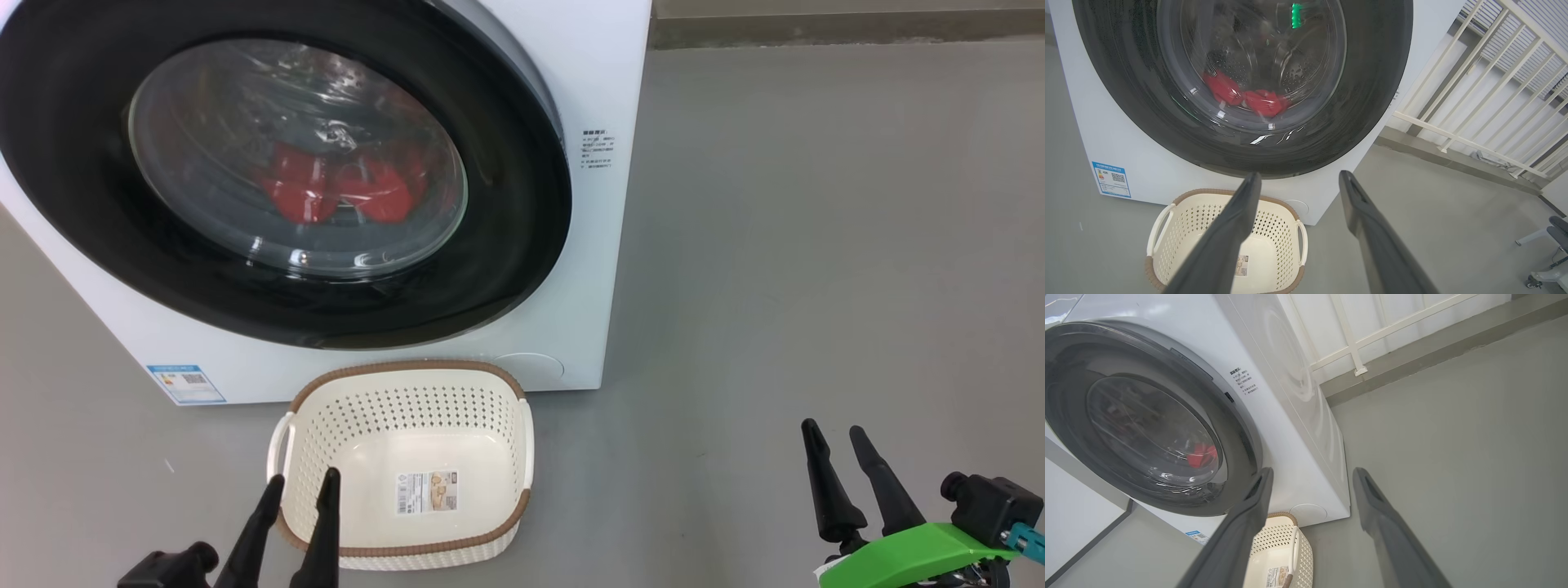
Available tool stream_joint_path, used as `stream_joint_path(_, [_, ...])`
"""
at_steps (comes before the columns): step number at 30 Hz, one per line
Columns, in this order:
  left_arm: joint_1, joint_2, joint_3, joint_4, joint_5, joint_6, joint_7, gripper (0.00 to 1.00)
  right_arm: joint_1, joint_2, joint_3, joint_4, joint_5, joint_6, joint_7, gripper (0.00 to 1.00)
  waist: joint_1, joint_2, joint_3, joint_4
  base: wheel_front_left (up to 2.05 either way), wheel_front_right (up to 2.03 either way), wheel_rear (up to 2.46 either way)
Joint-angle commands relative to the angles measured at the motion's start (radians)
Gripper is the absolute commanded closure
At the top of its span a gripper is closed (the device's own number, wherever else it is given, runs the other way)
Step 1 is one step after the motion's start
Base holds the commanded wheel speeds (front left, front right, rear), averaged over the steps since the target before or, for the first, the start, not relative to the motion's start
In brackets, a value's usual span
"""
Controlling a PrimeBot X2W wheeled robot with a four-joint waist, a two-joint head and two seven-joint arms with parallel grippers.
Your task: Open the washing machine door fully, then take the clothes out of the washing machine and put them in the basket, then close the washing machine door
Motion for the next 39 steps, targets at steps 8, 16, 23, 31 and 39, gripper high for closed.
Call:
stream_joint_path(8, [-0.009,0.013,0.019,-0.049,0.123,0.005,-0.037,0.0,-0.007,-0.018,0.019,-0.042,-0.112,0.006,-0.037,0.0,-0.0001,0.0,0.002,0.0,0.0,0.0,0.0])
stream_joint_path(16, [-0.001,0.004,0.03,-0.058,0.198,0.002,-0.057,0.0,0.006,-0.017,0.007,-0.049,-0.186,0.006,-0.057,0.0,-0.0001,0.0,0.001,-0.003,0.0,0.0,0.0])
stream_joint_path(23, [0.004,-0.009,0.059,-0.048,0.269,-0.016,-0.081,0.0,0.02,-0.016,-0.003,-0.042,-0.271,0.007,-0.081,0.0,-0.0001,0.0,0.007,-0.013,0.0,0.0,0.0])
stream_joint_path(31, [0.006,-0.02,0.088,-0.032,0.348,-0.033,-0.104,0.0,0.03,-0.013,-0.019,-0.041,-0.353,0.007,-0.104,0.0,-0.0001,0.0,0.009,-0.02,0.0,0.0,0.0])
stream_joint_path(39, [-0.002,-0.027,0.136,-0.015,0.369,-0.042,-0.119,0.0,0.035,-0.011,-0.027,-0.052,-0.409,0.008,-0.119,0.0,-0.0001,0.0,0.015,-0.021,0.0,0.0,0.0])
